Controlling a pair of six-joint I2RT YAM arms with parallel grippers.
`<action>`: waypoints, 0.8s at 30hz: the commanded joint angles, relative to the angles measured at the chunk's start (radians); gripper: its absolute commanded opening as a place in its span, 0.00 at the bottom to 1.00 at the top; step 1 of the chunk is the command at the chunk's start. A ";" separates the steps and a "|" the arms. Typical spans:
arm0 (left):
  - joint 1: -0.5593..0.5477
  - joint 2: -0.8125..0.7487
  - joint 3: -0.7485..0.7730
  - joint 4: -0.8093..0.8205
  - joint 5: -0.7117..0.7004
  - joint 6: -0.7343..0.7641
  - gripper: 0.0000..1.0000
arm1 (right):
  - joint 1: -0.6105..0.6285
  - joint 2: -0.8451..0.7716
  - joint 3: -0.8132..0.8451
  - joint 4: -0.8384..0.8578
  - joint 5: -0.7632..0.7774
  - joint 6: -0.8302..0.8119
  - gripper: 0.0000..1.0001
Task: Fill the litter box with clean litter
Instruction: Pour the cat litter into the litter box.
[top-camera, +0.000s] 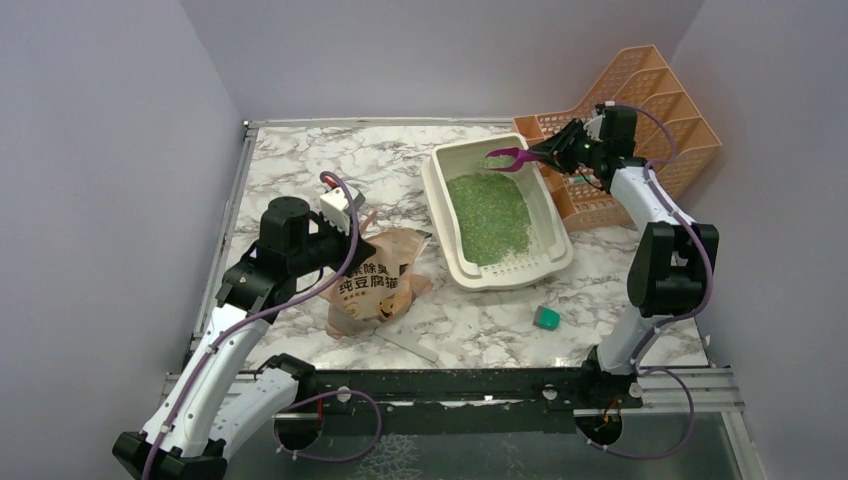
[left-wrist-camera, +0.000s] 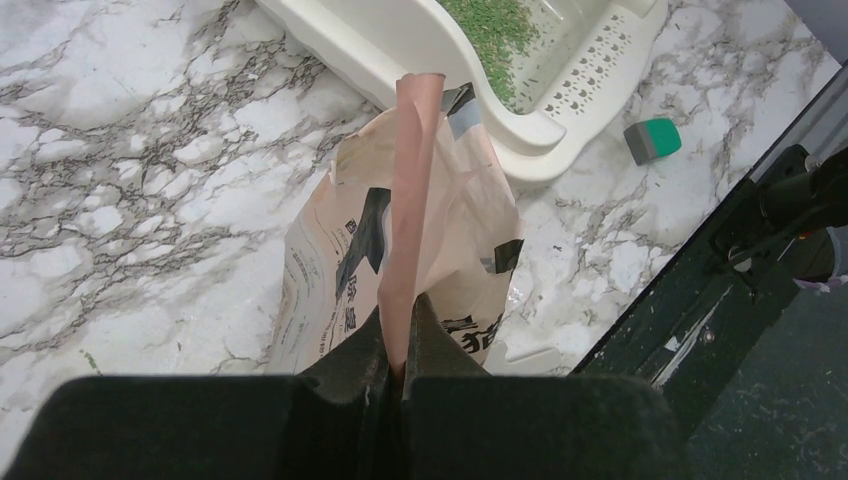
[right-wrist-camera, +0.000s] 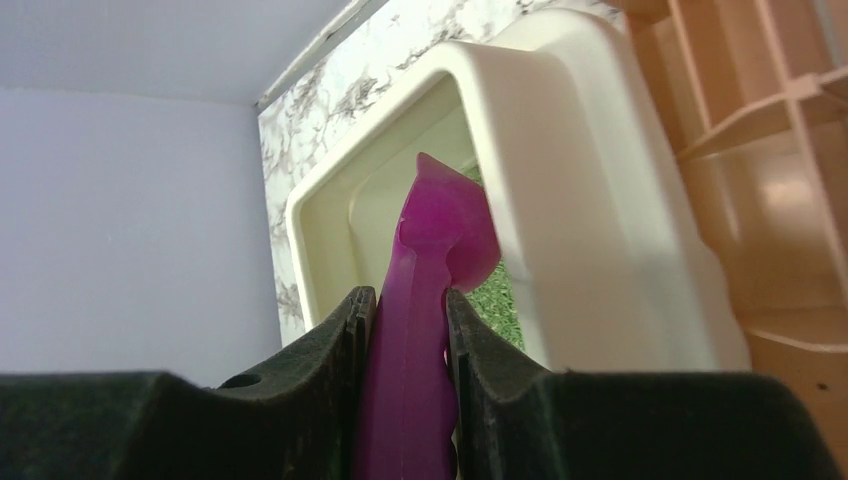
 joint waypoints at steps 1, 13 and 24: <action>-0.002 -0.026 0.012 0.066 0.031 0.012 0.00 | -0.035 -0.081 -0.019 -0.011 0.030 -0.024 0.01; -0.002 -0.022 0.004 0.065 0.043 0.018 0.00 | -0.081 -0.167 -0.056 -0.079 0.048 -0.090 0.01; -0.003 -0.051 -0.006 0.066 0.042 0.012 0.00 | -0.084 -0.265 -0.089 -0.194 0.083 -0.184 0.01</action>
